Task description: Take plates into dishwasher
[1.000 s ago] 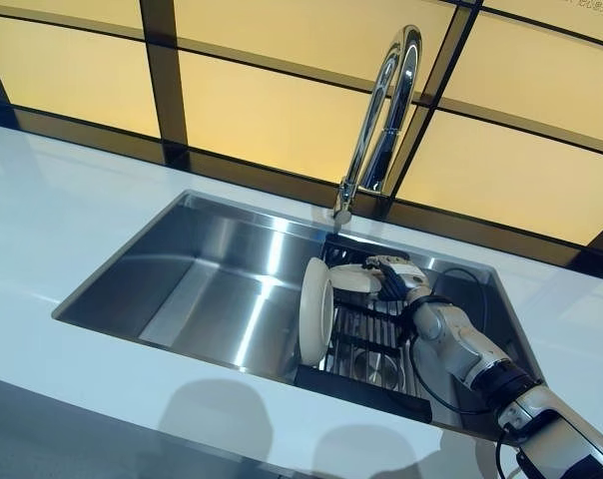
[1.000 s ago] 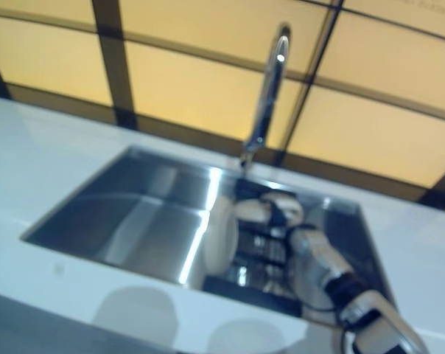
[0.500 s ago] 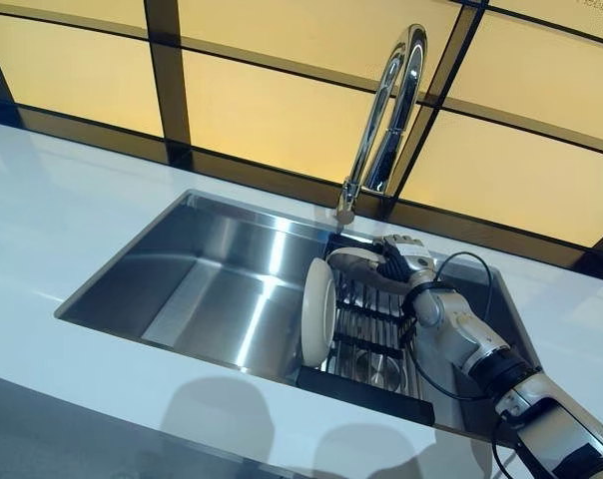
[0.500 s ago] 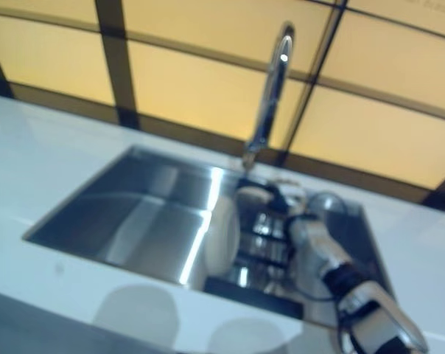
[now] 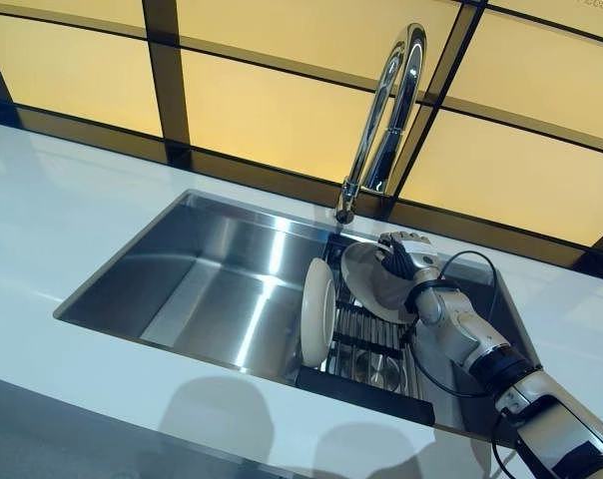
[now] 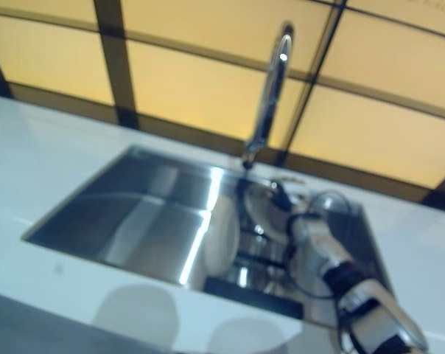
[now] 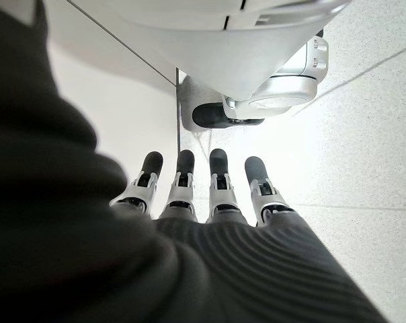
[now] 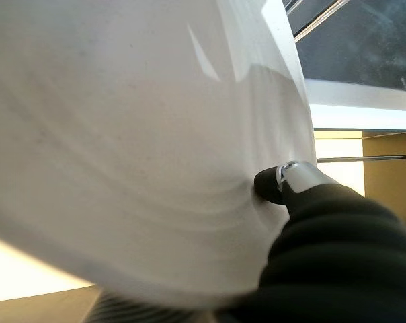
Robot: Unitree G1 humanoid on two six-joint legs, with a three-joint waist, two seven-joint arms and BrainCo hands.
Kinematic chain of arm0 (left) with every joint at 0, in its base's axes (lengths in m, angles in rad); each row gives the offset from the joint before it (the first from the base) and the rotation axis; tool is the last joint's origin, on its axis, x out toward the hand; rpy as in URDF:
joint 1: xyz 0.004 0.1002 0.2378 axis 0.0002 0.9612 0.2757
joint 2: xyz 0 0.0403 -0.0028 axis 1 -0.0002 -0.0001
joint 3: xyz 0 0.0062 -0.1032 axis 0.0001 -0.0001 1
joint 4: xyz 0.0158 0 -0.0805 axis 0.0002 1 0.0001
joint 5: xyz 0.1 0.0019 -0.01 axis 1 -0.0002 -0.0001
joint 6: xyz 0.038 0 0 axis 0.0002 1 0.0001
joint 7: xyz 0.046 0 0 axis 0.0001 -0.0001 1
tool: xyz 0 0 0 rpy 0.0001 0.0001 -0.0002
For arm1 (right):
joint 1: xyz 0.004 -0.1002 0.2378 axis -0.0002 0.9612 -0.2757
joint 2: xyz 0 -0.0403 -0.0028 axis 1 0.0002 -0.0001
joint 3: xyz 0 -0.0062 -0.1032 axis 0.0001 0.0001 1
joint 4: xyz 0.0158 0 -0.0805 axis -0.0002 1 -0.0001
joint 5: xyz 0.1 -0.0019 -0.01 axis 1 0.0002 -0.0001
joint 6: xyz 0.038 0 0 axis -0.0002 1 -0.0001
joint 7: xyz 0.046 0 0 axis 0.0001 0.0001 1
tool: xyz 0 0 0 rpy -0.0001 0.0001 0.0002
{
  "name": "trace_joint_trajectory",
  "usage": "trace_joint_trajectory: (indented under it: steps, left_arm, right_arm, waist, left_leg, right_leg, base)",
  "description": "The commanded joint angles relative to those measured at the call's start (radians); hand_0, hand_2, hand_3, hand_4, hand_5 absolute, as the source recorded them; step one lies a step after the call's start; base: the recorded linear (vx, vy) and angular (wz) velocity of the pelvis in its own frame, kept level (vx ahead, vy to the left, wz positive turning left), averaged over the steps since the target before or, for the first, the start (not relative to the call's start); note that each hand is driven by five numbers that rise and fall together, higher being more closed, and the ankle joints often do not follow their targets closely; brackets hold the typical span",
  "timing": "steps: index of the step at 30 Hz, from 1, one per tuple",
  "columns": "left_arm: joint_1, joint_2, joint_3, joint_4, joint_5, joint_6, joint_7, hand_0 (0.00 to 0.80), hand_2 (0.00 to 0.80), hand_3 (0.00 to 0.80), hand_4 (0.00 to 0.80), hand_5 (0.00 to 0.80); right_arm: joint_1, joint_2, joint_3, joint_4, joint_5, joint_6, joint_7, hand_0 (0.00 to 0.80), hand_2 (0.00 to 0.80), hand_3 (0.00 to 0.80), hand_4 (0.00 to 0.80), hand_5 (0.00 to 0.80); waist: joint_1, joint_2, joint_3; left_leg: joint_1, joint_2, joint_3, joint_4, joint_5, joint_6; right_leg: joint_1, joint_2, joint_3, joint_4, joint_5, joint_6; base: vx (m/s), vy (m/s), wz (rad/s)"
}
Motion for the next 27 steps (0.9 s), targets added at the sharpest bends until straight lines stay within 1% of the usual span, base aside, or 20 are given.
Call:
trace_joint_trajectory:
  steps: [1,13,17,27]
  left_arm:
    - [-0.013,-0.009,-0.048,0.032,0.019,-0.012,0.000,0.000,0.000,0.000,0.000,0.000]
    - [-0.016,-0.007,-0.049,0.029,0.011,-0.012,0.001,0.000,0.000,0.000,0.000,0.000]
    - [-0.012,-0.006,-0.044,0.028,0.008,-0.017,0.005,0.000,0.000,0.000,0.000,0.000]
    - [-0.004,-0.003,-0.020,0.030,0.022,-0.005,0.001,0.000,0.000,0.000,0.000,0.000]
  right_arm:
    - [-0.049,-0.053,0.007,0.011,0.026,0.009,-0.034,0.800,0.800,0.800,0.800,0.800]
    - [-0.054,-0.084,-0.015,0.009,0.065,0.006,-0.041,0.800,0.800,0.800,0.800,0.800]
    - [-0.052,-0.112,-0.045,-0.018,0.106,0.002,-0.058,0.800,0.800,0.800,0.800,0.800]
    - [-0.012,-0.199,-0.122,-0.113,0.107,-0.024,-0.049,0.800,0.800,0.800,0.800,0.800]
  waist:
    - [0.029,0.001,-0.025]
    - [0.021,0.002,-0.027]
    - [0.013,0.000,-0.028]
    - [-0.015,-0.008,-0.052]
  left_leg:
    - [0.002,-0.061,0.004,0.030,-0.114,0.105]
    - [0.003,-0.058,0.008,0.027,-0.113,0.104]
    - [0.006,-0.056,0.012,0.025,-0.114,0.104]
    - [0.025,-0.052,0.026,0.015,-0.114,0.104]
  right_leg:
    - [-0.059,-0.031,0.024,0.050,0.037,0.075]
    - [-0.059,-0.030,0.031,0.050,0.036,0.074]
    - [-0.058,-0.028,0.038,0.050,0.035,0.074]
    - [-0.053,-0.020,0.058,0.049,0.036,0.078]
  base:
    - [0.000,0.000,0.00]
    - [0.000,0.000,0.00]
    - [-0.028,0.004,-0.01]
    - [-0.012,0.003,-0.03]
